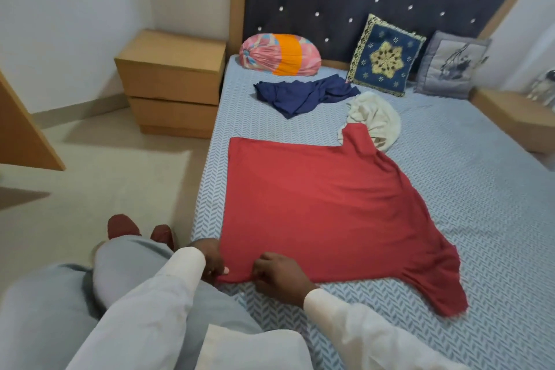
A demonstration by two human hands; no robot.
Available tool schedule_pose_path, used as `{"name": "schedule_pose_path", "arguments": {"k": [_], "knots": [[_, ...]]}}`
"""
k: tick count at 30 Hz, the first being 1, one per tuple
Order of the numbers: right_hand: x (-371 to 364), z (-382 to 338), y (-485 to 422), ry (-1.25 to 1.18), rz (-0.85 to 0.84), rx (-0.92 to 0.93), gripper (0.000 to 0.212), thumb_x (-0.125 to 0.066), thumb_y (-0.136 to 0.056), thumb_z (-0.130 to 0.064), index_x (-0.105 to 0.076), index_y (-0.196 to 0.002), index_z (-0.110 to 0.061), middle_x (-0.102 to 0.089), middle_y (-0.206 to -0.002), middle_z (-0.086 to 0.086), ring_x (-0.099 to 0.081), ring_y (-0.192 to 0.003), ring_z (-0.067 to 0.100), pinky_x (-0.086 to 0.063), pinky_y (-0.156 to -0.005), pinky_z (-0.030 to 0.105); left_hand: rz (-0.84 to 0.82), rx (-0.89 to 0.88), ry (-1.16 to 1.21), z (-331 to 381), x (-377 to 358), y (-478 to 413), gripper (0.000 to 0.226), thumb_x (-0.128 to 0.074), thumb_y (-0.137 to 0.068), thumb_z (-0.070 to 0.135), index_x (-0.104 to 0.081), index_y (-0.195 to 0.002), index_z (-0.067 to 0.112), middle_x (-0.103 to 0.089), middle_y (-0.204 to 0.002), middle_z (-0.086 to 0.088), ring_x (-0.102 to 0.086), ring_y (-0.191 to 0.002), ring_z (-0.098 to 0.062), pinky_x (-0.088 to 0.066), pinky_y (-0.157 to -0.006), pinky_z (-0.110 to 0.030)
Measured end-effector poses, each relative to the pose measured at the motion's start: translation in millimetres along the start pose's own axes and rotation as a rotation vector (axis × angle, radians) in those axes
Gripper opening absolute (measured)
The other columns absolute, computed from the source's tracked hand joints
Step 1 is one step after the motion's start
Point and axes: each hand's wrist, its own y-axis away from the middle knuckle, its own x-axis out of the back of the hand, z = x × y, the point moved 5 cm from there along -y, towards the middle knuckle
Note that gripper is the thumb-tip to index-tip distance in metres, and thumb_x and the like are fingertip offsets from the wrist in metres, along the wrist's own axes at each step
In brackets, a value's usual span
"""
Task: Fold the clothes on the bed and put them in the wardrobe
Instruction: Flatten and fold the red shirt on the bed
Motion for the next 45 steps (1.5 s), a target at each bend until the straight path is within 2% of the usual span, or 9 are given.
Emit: {"name": "schedule_pose_path", "arguments": {"k": [4, 12, 19, 26, 33, 35, 37, 40, 45], "knots": [[-2.3, -2.6, -1.4, 0.001, -0.018, -0.015, 0.019, -0.057, -0.078, -0.033, -0.062, -0.095, -0.025, -0.058, -0.094, 0.0, -0.059, -0.089, 0.023, -0.049, -0.07, 0.036, 0.074, 0.01, -0.089, 6.0, 1.2, 7.1, 0.058, -0.064, -0.092, 0.037, -0.047, -0.139, 0.007, -0.052, -0.14, -0.007, -0.052, -0.126, -0.022, -0.042, -0.097, -0.025], [26.8, 79.0, 39.1, -0.066, 0.072, -0.256, 0.026, -0.058, -0.082, -0.056, -0.057, -0.09, -0.031, -0.053, -0.083, -0.01, -0.052, -0.082, 0.012, -0.047, -0.075, 0.033, 0.175, 0.083, -0.059, 18.1, 7.1, -0.4, 0.057, -0.064, -0.083, 0.02, -0.045, -0.134, 0.005, -0.06, -0.128, -0.01, -0.061, -0.115, -0.026, -0.05, -0.092, -0.033], [88.6, 217.4, 153.2, 0.035, 0.255, -0.811, 0.018, -0.065, -0.085, -0.038, -0.055, -0.079, -0.023, -0.063, -0.085, 0.006, -0.062, -0.086, 0.029, -0.039, -0.07, 0.032, 0.427, -0.352, -0.122, 97.9, 30.0, -32.7, 0.053, -0.063, -0.085, 0.031, -0.042, -0.129, 0.01, -0.051, -0.129, -0.013, -0.051, -0.121, -0.033, -0.045, -0.099, -0.041], [137.8, 296.6, 274.5, 0.001, 0.628, -1.649, 0.062, -0.062, -0.086, -0.043, -0.046, -0.132, -0.005, -0.047, -0.134, 0.024, -0.044, -0.124, 0.043, -0.037, -0.1, 0.054, 0.346, -0.532, -0.257, 186.0, 14.1, -74.3, 0.077, -0.062, -0.089, 0.039, -0.021, -0.153, 0.023, -0.019, -0.158, -0.012, -0.019, -0.146, -0.033, -0.029, -0.115, -0.042], [149.1, 330.7, 313.0, -0.192, 0.053, -1.61, 0.038, -0.065, -0.088, -0.038, -0.069, -0.113, -0.009, -0.066, -0.122, 0.016, -0.06, -0.116, 0.03, -0.046, -0.094, 0.031, 0.279, -0.623, -0.4, 248.0, 17.4, -109.7, 0.086, -0.063, -0.088, 0.044, -0.011, -0.155, 0.028, -0.026, -0.157, -0.008, -0.018, -0.147, -0.03, -0.024, -0.117, -0.05], [157.0, 333.9, 326.2, -0.186, -0.158, -1.704, 0.028, -0.064, -0.087, -0.035, -0.071, -0.098, -0.01, -0.071, -0.098, 0.008, -0.067, -0.1, 0.022, -0.047, -0.072, 0.02, 0.277, -0.633, -0.417, 262.0, 25.6, -121.5, 0.093, -0.066, -0.085, 0.047, -0.009, -0.155, 0.029, -0.021, -0.158, -0.008, -0.012, -0.148, -0.031, -0.02, -0.117, -0.053], [166.2, 344.8, 335.0, -0.19, -0.116, -1.734, 0.018, -0.06, -0.079, -0.023, -0.07, -0.077, -0.009, -0.071, -0.071, 0.006, -0.07, -0.076, 0.021, -0.044, -0.054, 0.016, 0.276, -0.631, -0.398, 273.0, 36.6, -128.6, 0.094, -0.064, -0.084, 0.054, -0.008, -0.155, 0.029, -0.01, -0.161, -0.009, -0.004, -0.15, -0.032, -0.016, -0.117, -0.055], [179.8, 371.5, 311.8, -0.192, 0.271, -1.644, 0.028, -0.051, -0.084, -0.018, -0.07, -0.094, 0.0, -0.07, -0.106, 0.021, -0.064, -0.104, 0.033, -0.046, -0.083, 0.03, 0.27, -0.619, -0.352, 290.5, 57.6, -144.8, 0.087, -0.052, -0.089, 0.062, -0.007, -0.156, 0.029, 0.001, -0.163, -0.008, 0.003, -0.15, -0.033, -0.016, -0.118, -0.056], [187.7, 386.3, 226.7, -0.265, 0.546, -1.369, 0.021, -0.052, -0.097, -0.019, -0.07, -0.096, -0.007, -0.069, -0.104, 0.015, -0.062, -0.103, 0.029, -0.036, -0.079, 0.028, 0.196, -0.466, -0.359, 303.5, 75.0, -170.4, 0.117, -0.073, -0.074, 0.06, 0.007, -0.155, 0.034, 0.014, -0.162, -0.011, -0.005, -0.148, -0.039, -0.029, -0.114, -0.053]]}}
